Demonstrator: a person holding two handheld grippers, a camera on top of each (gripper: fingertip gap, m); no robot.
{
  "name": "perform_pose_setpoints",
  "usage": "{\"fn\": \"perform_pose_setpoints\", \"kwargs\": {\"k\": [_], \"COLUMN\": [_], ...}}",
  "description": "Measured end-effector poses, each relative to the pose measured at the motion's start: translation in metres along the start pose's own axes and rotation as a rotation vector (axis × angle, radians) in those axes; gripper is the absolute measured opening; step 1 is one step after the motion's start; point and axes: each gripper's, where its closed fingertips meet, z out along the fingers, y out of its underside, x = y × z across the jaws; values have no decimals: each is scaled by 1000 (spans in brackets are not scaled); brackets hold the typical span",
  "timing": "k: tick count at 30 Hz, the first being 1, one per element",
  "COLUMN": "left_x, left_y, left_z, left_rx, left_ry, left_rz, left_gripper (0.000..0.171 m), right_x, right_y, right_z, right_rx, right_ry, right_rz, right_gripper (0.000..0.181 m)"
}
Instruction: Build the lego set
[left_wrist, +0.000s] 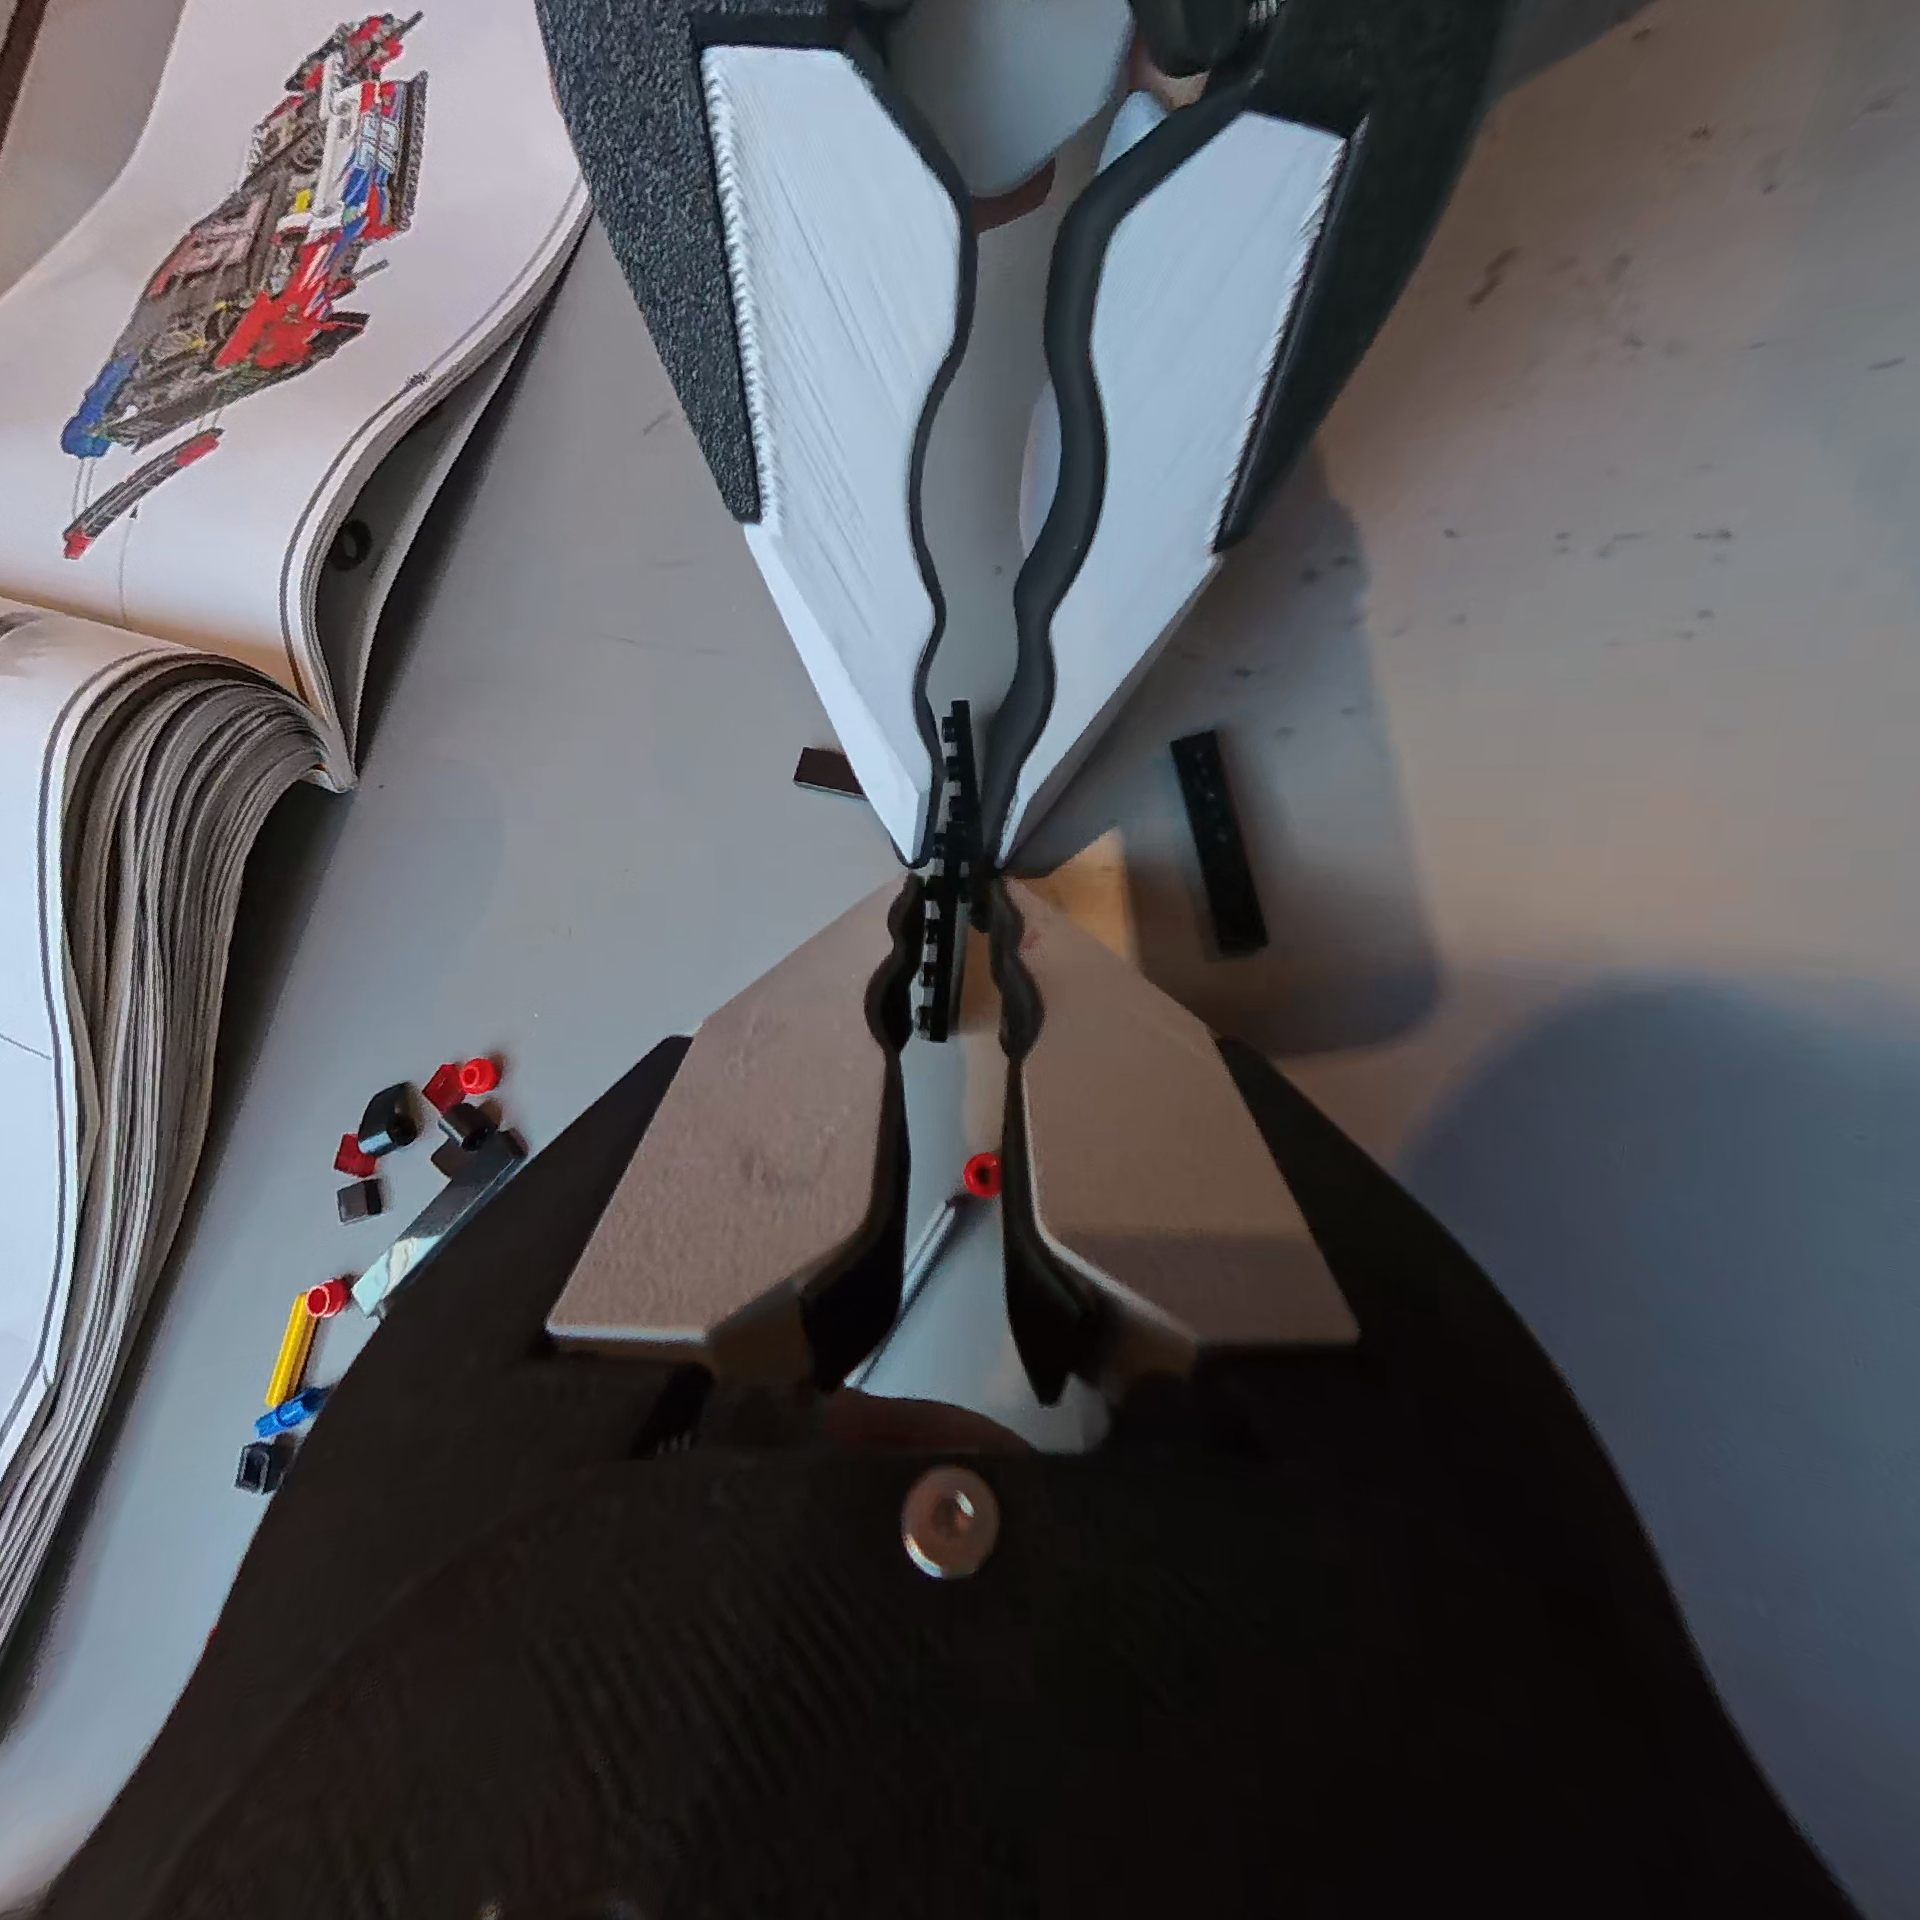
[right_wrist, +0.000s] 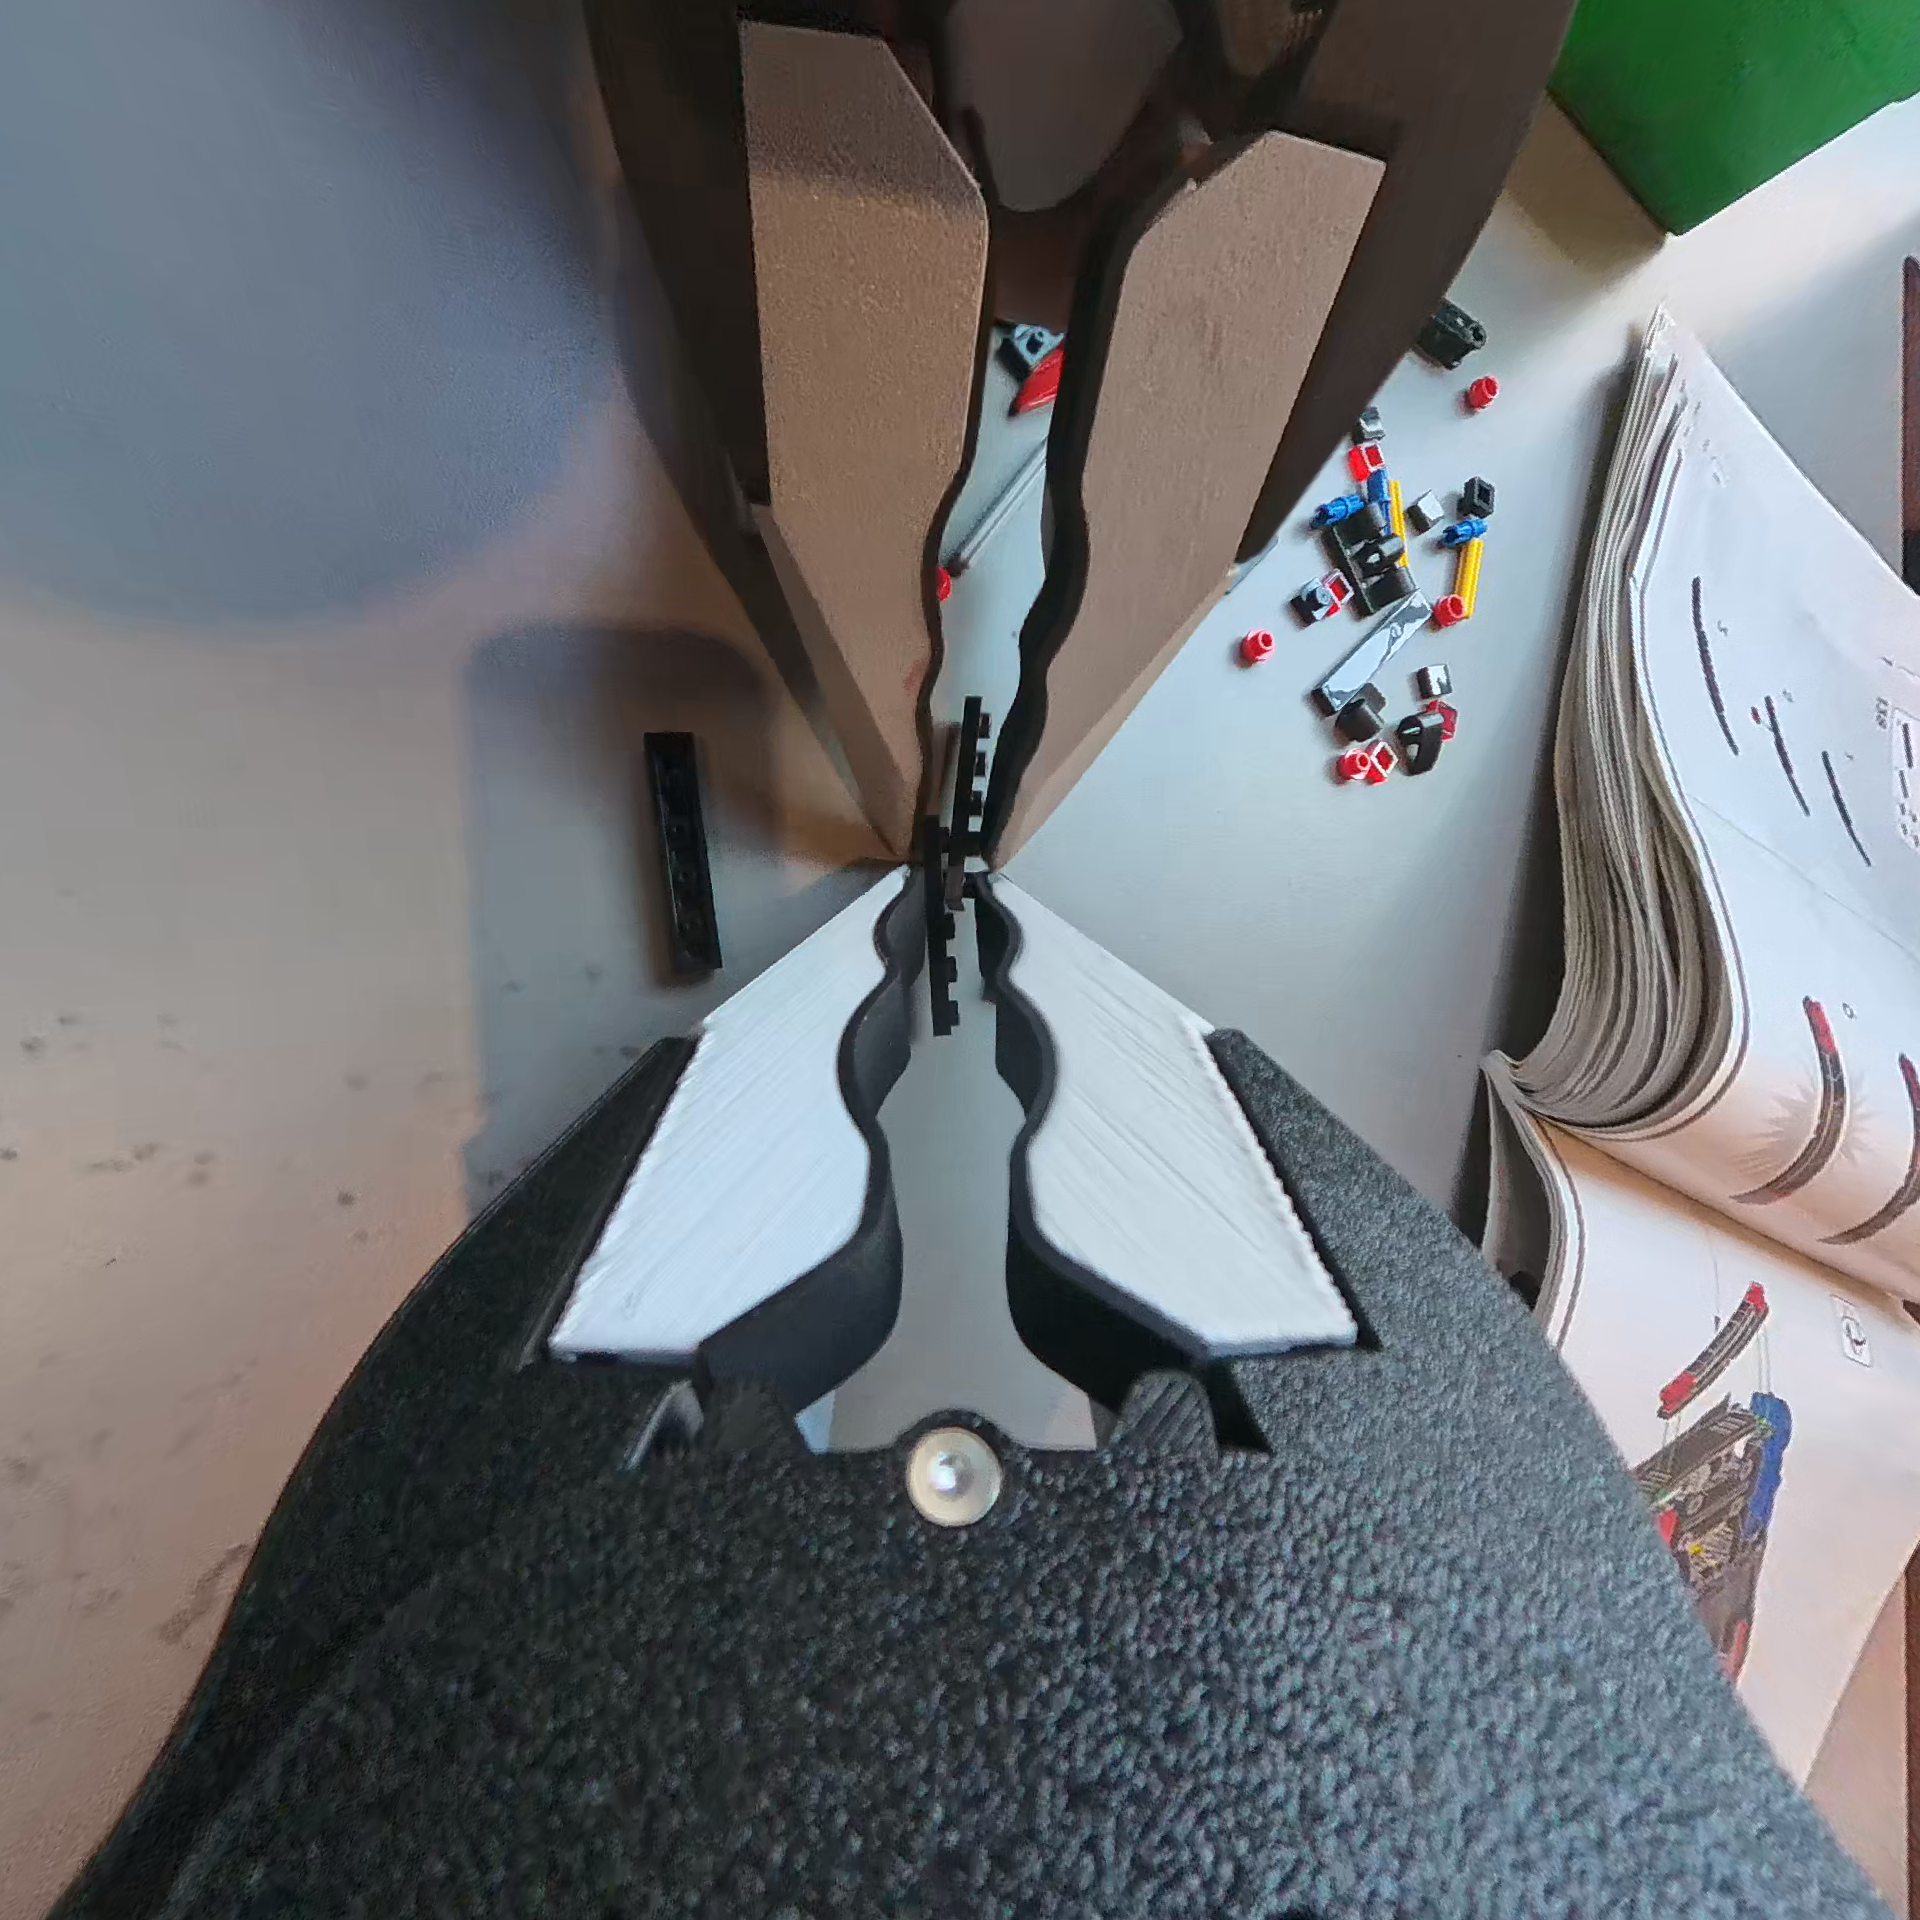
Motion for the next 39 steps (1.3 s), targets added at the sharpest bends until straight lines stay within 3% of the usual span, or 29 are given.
{"fn": "perform_pose_setpoints", "kwargs": {"k": [17,21,26,39], "left_x": [0,0,0,0], "left_y": [2,3,3,3], "left_z": [0,-1,-1,-1], "left_rx": [-126,-211,-250,-225], "left_ry": [-30,-63,-46,-95], "left_rz": [-93,-111,-145,-49], "left_gripper": [7,7,7,7], "right_x": [1,1,1,1], "right_y": [0,0,0,0], "right_z": [-1,-1,-2,-2], "right_rx": [73,-16,-15,53], "right_ry": [67,124,198,215], "right_rz": [34,-48,-131,-116], "right_gripper": [9,9,9,8]}}
